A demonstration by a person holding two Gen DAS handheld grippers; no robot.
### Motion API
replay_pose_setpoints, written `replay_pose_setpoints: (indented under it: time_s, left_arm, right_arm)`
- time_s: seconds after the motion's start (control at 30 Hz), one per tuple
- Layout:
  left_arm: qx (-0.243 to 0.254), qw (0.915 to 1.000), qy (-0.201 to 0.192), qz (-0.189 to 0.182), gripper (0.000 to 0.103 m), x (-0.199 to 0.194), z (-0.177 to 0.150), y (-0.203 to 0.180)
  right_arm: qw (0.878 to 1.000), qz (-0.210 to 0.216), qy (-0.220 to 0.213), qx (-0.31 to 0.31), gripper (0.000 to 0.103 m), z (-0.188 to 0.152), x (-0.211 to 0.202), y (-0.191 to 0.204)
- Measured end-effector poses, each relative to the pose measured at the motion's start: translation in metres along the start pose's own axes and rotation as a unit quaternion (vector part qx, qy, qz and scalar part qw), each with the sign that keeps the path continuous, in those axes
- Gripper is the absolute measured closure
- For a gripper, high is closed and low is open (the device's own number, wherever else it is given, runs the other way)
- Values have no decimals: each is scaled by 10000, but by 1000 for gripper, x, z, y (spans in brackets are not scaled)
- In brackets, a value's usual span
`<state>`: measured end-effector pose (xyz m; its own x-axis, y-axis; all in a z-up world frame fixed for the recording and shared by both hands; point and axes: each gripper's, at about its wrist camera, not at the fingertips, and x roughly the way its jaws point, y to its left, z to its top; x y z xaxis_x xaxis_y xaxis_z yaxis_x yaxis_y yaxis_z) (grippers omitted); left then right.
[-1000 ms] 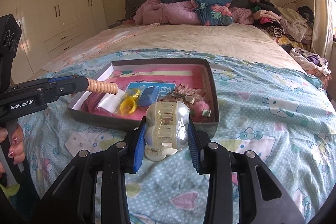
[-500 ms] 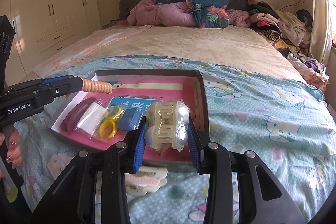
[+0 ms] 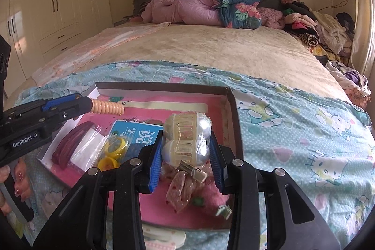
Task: Organize jewelry
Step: 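Carry the hair tie into the box with the left tool while the right carries the bottle there, then open the left tool over the box while the right releases the clear bottle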
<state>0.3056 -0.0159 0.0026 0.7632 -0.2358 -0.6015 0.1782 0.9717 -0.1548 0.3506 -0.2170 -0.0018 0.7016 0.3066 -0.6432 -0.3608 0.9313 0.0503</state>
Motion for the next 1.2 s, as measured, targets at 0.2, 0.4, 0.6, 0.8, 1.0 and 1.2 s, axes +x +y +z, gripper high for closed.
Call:
replay_pose_setpoints:
  time_s: [0.2, 0.4, 0.6, 0.8, 1.0, 1.2]
  left_arm:
    - [-64, 9997, 238, 9, 79, 13, -12, 8]
    - [-101, 9990, 442, 1, 79, 21, -23, 12]
    - [-60, 9985, 547, -14, 79, 24, -33, 11]
    - [-25, 9982, 603, -18, 79, 22, -39, 9]
    - [-8, 9978, 656, -14, 79, 23, -41, 8]
    - [22, 9978, 667, 13, 76, 19, -43, 6]
  right_arm:
    - [9995, 133, 283, -75, 69, -4, 23, 12]
    - [9987, 195, 471, -39, 68, -15, 30, 17]
    - [9982, 208, 550, -81, 68, -27, 27, 19]
    - [9980, 217, 587, -97, 68, -36, 20, 22]
    - [9979, 252, 589, -61, 61, -42, 14, 22]
    - [9992, 279, 276, -35, 43, -43, -12, 20]
